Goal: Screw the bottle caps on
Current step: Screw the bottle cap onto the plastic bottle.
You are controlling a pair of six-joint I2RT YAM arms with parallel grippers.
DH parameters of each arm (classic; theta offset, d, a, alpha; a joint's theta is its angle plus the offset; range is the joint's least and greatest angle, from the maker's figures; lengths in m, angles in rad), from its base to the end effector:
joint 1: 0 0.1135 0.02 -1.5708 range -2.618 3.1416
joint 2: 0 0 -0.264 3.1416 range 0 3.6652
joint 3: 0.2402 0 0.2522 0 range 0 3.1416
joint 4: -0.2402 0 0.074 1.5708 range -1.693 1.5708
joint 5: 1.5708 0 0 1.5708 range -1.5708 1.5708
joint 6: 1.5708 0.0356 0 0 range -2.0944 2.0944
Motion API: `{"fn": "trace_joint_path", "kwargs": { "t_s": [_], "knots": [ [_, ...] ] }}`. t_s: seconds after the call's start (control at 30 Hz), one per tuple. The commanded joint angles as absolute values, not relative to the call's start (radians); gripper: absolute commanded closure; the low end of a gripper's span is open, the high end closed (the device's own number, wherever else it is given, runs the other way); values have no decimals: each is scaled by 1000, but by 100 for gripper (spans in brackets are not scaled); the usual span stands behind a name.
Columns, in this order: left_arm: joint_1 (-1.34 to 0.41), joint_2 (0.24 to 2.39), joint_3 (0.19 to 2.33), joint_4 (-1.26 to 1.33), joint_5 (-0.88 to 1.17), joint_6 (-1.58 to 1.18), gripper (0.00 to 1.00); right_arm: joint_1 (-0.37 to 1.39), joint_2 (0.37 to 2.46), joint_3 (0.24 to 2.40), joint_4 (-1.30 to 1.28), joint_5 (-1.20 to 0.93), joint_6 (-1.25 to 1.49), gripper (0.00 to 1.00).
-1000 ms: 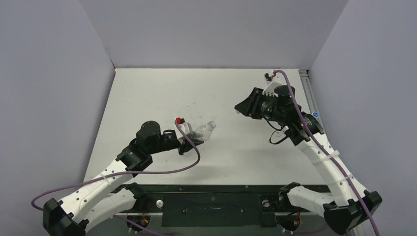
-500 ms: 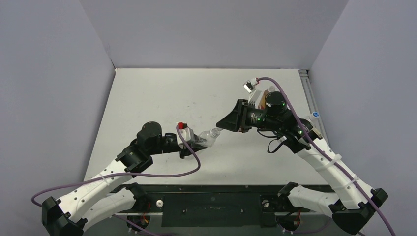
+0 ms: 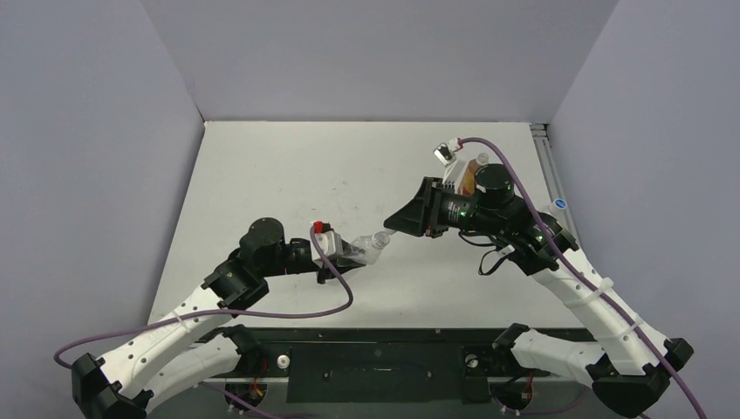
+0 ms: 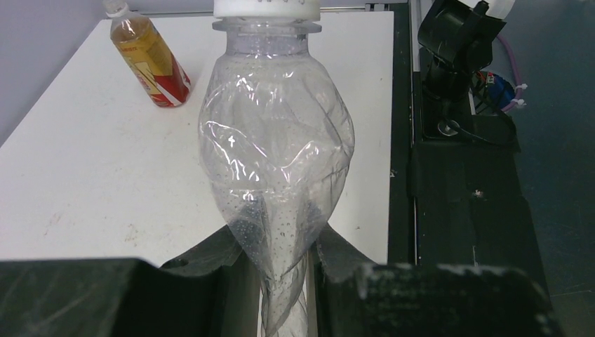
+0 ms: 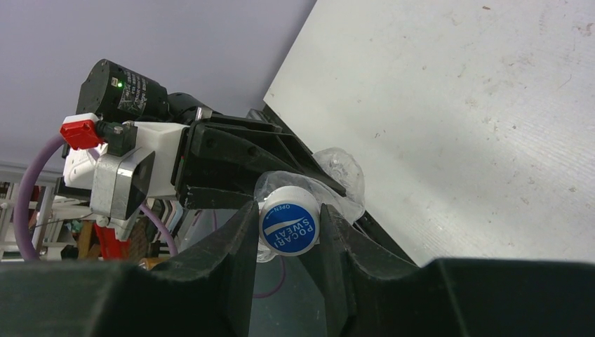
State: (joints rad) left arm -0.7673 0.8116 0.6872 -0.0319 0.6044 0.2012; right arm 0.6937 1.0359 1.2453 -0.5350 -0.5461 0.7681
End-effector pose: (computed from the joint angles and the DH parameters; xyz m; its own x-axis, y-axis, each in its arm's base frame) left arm 0.1233 -0.1470 0.3181 0.0851 0.1464 -0.9856 0.9780 0.1769 0.1107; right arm 0.1508 0.1494 0.4168 -0.8194 0.0908 -0.5660 -0.4942 0.3884 0.7778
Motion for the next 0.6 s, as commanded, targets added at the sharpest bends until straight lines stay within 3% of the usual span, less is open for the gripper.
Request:
{"fn": "trace_joint_path", "kwargs": {
  "t_s": [0.0,0.57],
  "knots": [
    [-770,802,736,-42,622,219,100,701,1009,1300,-545,-540,754,96],
    [-771,845,768,-37,628,235,100,774,1029,1328,-632,-517,680,96]
  ]
}}
